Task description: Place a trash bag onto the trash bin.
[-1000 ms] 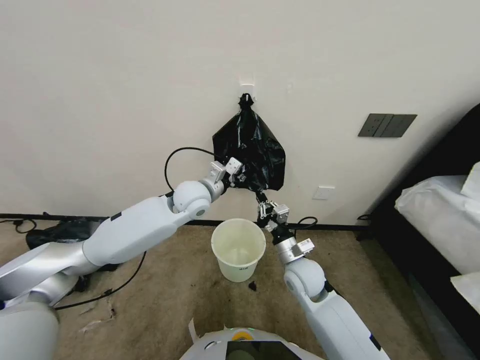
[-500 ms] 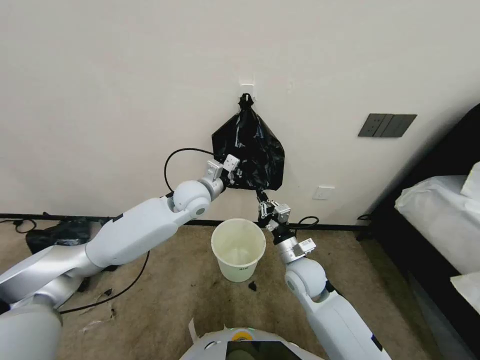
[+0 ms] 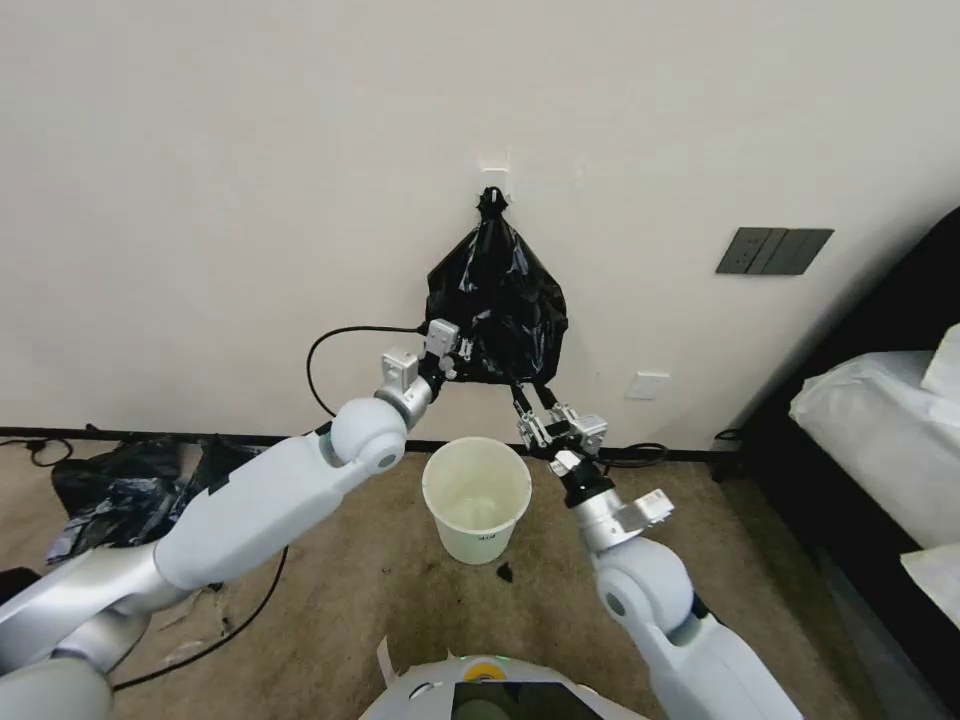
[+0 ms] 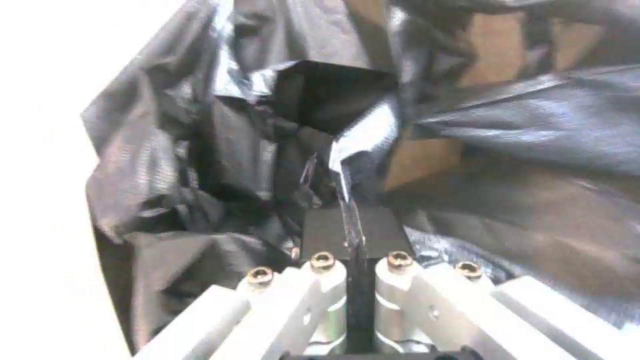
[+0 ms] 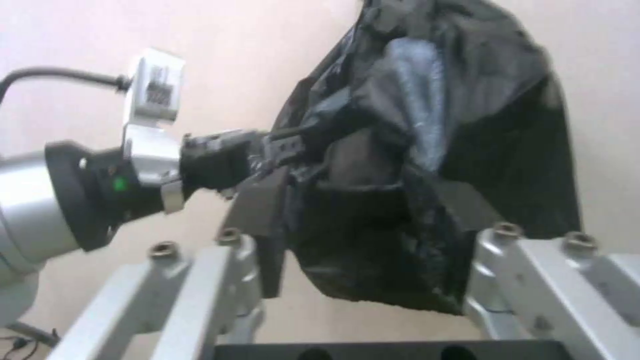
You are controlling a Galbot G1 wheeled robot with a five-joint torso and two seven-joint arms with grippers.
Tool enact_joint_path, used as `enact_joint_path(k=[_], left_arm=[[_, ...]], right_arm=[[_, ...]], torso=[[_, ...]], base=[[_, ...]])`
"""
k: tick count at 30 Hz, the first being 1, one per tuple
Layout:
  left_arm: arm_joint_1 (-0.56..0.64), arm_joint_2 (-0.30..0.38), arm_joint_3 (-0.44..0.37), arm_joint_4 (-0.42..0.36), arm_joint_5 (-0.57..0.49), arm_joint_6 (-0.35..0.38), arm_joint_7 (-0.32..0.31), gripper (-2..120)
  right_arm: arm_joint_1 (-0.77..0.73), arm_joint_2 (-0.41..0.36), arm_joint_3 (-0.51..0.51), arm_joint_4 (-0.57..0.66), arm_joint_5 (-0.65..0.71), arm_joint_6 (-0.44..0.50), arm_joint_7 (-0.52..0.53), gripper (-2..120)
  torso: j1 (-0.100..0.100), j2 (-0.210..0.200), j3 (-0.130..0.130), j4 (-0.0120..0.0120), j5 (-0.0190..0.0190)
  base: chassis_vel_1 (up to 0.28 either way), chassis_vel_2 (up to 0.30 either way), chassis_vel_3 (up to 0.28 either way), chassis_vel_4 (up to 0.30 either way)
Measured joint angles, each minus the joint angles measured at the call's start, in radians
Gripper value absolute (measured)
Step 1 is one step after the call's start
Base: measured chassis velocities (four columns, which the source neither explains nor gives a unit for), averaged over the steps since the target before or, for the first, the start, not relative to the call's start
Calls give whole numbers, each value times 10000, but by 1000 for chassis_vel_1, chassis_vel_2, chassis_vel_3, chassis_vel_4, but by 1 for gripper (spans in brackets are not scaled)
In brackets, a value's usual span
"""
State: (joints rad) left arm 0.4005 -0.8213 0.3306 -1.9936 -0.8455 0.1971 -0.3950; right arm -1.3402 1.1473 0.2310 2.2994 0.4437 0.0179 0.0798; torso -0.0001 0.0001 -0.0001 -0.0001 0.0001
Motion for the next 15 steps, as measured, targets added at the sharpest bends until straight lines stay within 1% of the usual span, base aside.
enact_joint_path(k=[1, 2, 3, 5, 6, 9, 10, 13, 14, 15], left_arm=[[203, 25, -176, -58, 134, -101, -18, 0], [203, 25, -176, -58, 134, -101, -18, 0], [382, 53, -325, -122, 235, -188, -33, 0], [724, 104, -621, -246, 348, -322, -43, 0], [724, 104, -621, -246, 348, -322, -43, 0], [1141, 126, -1038, -381, 401, -452, -66, 0], [1141, 126, -1038, -381, 401, -452, -66, 0], [1425, 149, -1371, -478, 449, -536, -70, 0], [1425, 149, -1371, -478, 449, -536, -70, 0], [1500, 173, -1446, -555, 464, -545, -69, 0]], right_arm=[[-73, -104, 105, 212, 70, -90, 63, 51], [-73, -104, 105, 212, 70, -90, 63, 51], [-112, -198, 192, 372, 108, -176, 124, 54], [-162, -411, 367, 728, 265, -435, 257, 65], [-162, -411, 367, 728, 265, -435, 257, 65], [-452, -691, 598, 1220, 982, -883, 384, 79], [-452, -691, 598, 1220, 982, -883, 384, 79], [-795, -811, 733, 1441, 1174, -902, 388, 93], [-795, -811, 733, 1441, 1174, -902, 388, 93], [-764, -855, 757, 1522, 1128, -871, 390, 97]], torso=[[0, 0, 0, 0, -1], [0, 0, 0, 0, -1], [0, 0, 0, 1, -2], [0, 0, 0, 3, 0], [0, 0, 0, 3, 0], [0, 0, 0, 2, -1], [0, 0, 0, 2, -1], [0, 0, 0, -2, -1], [0, 0, 0, -2, -1], [0, 0, 0, -1, -1]], base=[[0, 0, 0, 0], [0, 0, 0, 0], [0, 0, 0, 0], [0, 0, 0, 0], [0, 0, 0, 0], [0, 0, 0, 0], [0, 0, 0, 0], [0, 0, 0, 0], [0, 0, 0, 0], [0, 0, 0, 0]])
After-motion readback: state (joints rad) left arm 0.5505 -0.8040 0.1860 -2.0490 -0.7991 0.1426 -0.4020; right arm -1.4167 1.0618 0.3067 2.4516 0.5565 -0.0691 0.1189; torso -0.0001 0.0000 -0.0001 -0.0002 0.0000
